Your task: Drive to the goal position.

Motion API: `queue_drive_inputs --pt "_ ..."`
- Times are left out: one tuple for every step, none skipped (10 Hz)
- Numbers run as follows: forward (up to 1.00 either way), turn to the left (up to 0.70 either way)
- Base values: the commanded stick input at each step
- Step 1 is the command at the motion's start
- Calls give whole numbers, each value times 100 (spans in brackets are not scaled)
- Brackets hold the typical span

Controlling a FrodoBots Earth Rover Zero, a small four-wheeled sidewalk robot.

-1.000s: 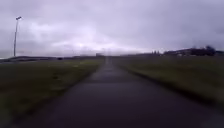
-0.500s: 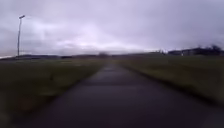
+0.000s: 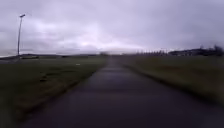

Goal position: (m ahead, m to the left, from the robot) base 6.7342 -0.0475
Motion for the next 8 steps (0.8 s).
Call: queue_drive_inputs --pt "100 -23" --pt "100 -12" --pt "100 0" --pt "100 0" --pt "100 0" --pt "100 0" --pt "100 0" --pt "100 0"
